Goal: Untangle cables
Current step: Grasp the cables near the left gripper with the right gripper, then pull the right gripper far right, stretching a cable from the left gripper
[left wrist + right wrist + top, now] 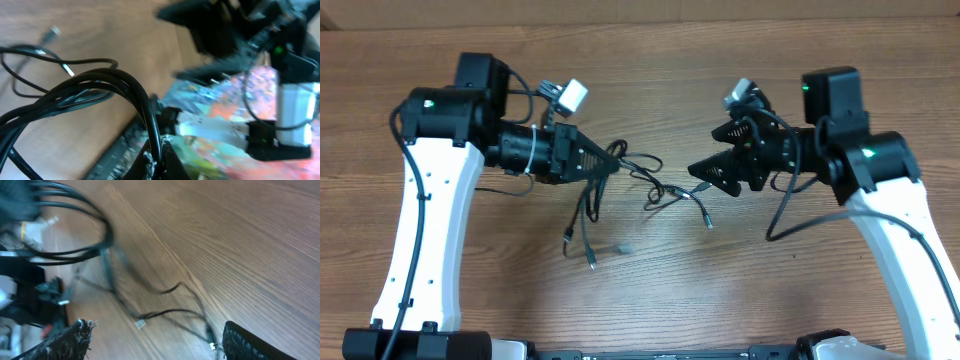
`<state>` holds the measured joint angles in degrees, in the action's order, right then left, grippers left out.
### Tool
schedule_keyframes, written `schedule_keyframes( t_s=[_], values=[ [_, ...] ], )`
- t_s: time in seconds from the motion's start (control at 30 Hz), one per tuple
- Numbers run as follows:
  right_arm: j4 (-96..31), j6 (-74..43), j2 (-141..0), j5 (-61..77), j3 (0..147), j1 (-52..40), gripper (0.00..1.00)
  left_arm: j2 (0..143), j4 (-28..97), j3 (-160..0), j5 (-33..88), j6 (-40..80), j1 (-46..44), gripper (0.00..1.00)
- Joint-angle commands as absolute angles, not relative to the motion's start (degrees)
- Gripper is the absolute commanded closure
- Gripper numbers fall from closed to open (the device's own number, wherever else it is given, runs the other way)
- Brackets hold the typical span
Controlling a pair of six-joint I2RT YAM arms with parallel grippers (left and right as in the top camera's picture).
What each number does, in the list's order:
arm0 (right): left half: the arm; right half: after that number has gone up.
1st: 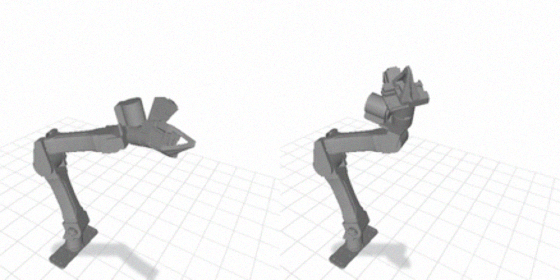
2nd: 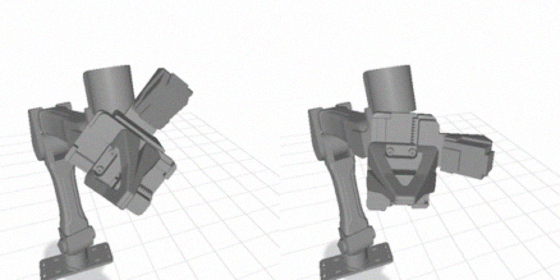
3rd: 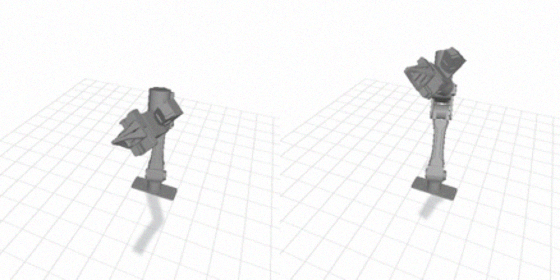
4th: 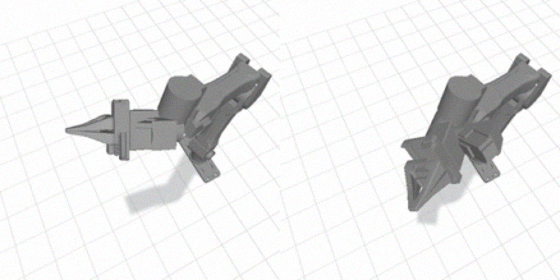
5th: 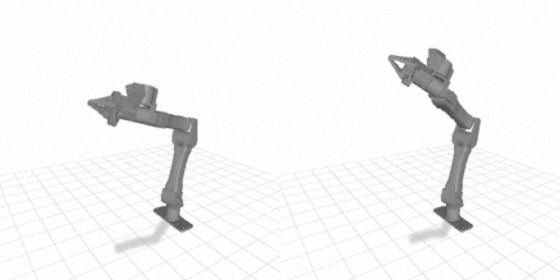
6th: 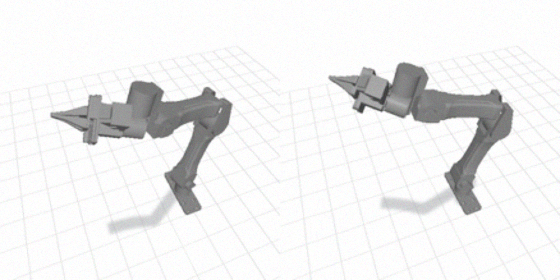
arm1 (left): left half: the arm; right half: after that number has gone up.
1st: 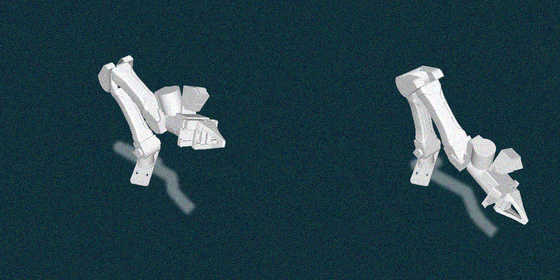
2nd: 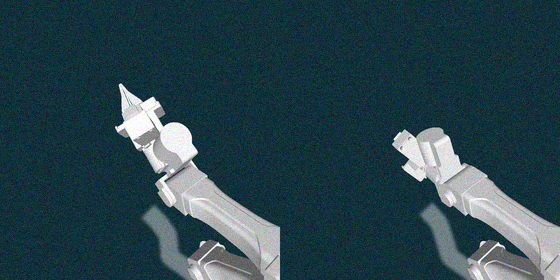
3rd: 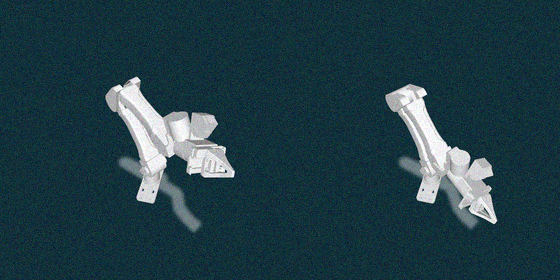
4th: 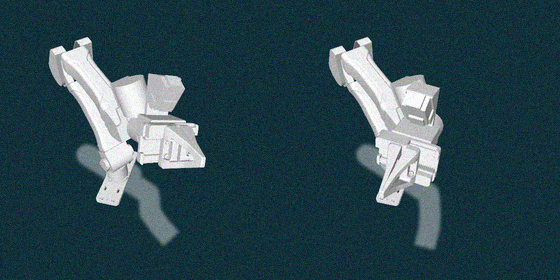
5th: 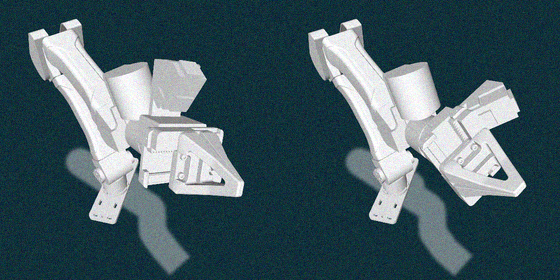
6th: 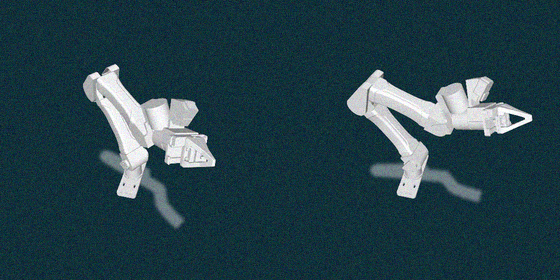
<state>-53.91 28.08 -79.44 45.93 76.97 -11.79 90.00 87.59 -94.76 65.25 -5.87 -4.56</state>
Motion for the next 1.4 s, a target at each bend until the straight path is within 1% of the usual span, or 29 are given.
schedule_keyframes(
  t_s=[0.0,0.13,0.3,0.47,0.63,0.7,0.73,0.77,0.8,0.97,1.2,1.3,1.37],
  values=[
    [-52.4,33.54,-82.39,43.77,77.23,-13.93,0.17,88.58,88.25,-94.65,69.76,-0.89,-7.2,0.96],
    [-49.06,33.56,-84.82,46.72,77.23,-16.29,0.17,88.58,88.14,-94.65,69.78,0.49,-9.21,0.96],
    [-46.98,34.61,-85.49,50.37,77.23,-19.11,0.16,88.58,86.85,-94.65,69.73,1.8,-9.41,0.96],
    [-48.86,34.61,-85.49,51.53,77.23,-22.94,0.14,88.58,84.16,-94.65,69.69,3.14,-9.34,0.96],
    [-52.25,36.27,-85.52,51.55,77.23,-26.46,0.14,88.58,79.59,-94.65,68.14,7.33,-9.19,0.96],
    [-53.6,36.77,-85.52,51.51,77.23,-27.68,0.15,88.58,78.7,-94.65,68.23,8.38,-8.99,0.96],
    [-53.91,36.75,-85.52,51.51,77.23,-28.12,0.24,88.58,78.19,-94.65,68.2,8.84,-8.91,0.96],
    [-54.02,36.75,-85.52,51.48,77.23,-28.51,0.53,88.58,77.87,-94.65,68.23,9.1,-8.91,0.96],
    [-53.95,36.73,-85.52,51.11,77.23,-28.8,0.96,88.58,77.62,-94.65,68.36,9.28,-8.91,0.96],
    [-53.95,35.97,-85.52,46.3,77.23,-28.49,0.96,88.58,77.93,-94.65,68.45,9.26,-8.91,0.96],
    [-53.69,29.52,-85.52,43.46,77.25,-24.71,0.96,88.58,78.0,-94.65,68.4,9.23,-7.75,0.96],
    [-52.45,24.25,-85.52,42.35,77.28,-21.78,0.96,88.58,78.81,-94.65,68.38,9.13,-6.31,0.96],
    [-50.63,17.85,-85.47,39.53,77.28,-19.07,0.96,88.58,79.61,-94.65,68.16,8.58,-5.43,0.96]
  ],
)
